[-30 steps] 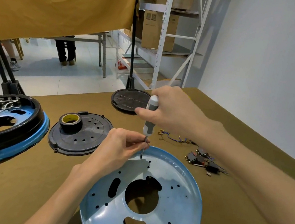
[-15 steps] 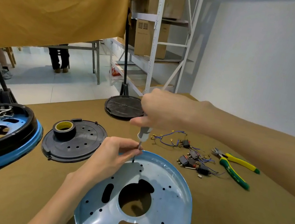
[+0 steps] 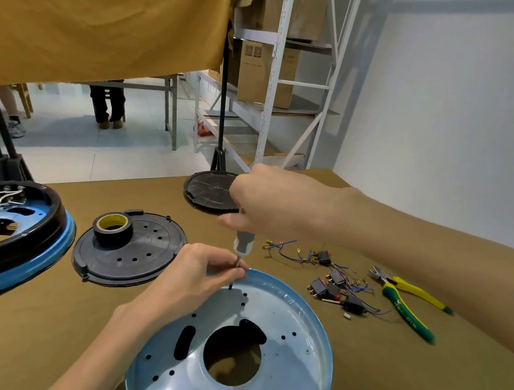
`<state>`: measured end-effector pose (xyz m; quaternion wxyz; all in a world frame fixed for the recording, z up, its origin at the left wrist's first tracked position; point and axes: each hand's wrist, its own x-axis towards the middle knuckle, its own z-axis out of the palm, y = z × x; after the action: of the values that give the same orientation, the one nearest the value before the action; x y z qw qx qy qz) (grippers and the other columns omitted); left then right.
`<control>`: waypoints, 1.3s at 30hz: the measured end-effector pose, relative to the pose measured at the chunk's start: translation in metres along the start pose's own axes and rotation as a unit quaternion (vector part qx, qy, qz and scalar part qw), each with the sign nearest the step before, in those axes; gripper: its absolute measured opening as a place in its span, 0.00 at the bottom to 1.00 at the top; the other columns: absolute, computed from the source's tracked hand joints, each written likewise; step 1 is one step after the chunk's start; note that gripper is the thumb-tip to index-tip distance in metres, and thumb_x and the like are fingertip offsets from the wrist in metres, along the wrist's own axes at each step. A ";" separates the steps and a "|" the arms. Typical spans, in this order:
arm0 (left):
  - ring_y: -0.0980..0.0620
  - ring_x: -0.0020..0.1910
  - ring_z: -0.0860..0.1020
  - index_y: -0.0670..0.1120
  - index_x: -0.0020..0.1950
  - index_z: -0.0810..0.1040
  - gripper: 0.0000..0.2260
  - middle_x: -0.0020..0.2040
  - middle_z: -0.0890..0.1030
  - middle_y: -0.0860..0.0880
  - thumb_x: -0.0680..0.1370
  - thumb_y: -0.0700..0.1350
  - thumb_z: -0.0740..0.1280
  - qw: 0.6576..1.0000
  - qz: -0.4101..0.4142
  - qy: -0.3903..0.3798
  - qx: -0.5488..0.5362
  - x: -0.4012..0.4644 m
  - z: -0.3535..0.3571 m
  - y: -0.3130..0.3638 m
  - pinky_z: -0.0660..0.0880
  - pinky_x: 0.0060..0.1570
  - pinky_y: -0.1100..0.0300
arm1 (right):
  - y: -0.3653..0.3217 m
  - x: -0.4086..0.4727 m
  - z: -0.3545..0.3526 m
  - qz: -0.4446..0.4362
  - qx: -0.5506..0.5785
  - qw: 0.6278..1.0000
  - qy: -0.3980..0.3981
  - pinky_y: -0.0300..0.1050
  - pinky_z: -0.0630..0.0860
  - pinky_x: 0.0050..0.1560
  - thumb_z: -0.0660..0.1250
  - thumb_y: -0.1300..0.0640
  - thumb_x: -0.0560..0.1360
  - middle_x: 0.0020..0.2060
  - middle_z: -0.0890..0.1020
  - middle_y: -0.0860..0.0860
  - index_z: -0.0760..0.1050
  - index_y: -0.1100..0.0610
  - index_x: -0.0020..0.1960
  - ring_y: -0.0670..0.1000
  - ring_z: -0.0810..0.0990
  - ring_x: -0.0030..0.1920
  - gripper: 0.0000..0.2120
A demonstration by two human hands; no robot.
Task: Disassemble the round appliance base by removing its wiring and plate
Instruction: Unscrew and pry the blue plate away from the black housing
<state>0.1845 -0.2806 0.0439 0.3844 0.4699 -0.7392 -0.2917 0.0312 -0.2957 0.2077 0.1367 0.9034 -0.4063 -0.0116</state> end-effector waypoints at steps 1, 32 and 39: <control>0.63 0.48 0.84 0.54 0.52 0.87 0.04 0.45 0.86 0.63 0.79 0.47 0.73 1.000 0.002 0.000 0.001 0.000 0.000 0.000 0.79 0.52 0.68 | 0.003 0.000 -0.004 -0.032 0.041 0.999 -0.013 0.42 0.70 0.29 0.67 0.44 0.80 0.32 0.76 0.47 0.77 0.55 0.43 0.48 0.76 0.33 0.15; 0.63 0.48 0.85 0.56 0.52 0.87 0.07 0.45 0.87 0.62 0.79 0.44 0.74 0.999 -0.007 0.022 -0.023 -0.002 -0.001 0.002 0.78 0.52 0.70 | 0.015 -0.001 -0.023 -0.086 0.137 0.975 -0.150 0.33 0.68 0.40 0.69 0.59 0.76 0.51 0.74 0.43 0.72 0.48 0.70 0.46 0.75 0.52 0.23; 0.63 0.47 0.85 0.54 0.52 0.87 0.06 0.45 0.87 0.62 0.79 0.44 0.74 1.000 0.009 0.027 -0.012 -0.001 0.000 0.001 0.78 0.51 0.70 | 0.005 0.002 0.005 0.007 0.022 1.000 0.015 0.42 0.64 0.26 0.66 0.36 0.78 0.29 0.72 0.47 0.70 0.54 0.36 0.48 0.74 0.29 0.24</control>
<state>0.1841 -0.2789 0.0439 0.4124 0.4664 -0.7292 -0.2841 0.0286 -0.3018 0.2045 0.1227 0.9036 -0.4104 0.0119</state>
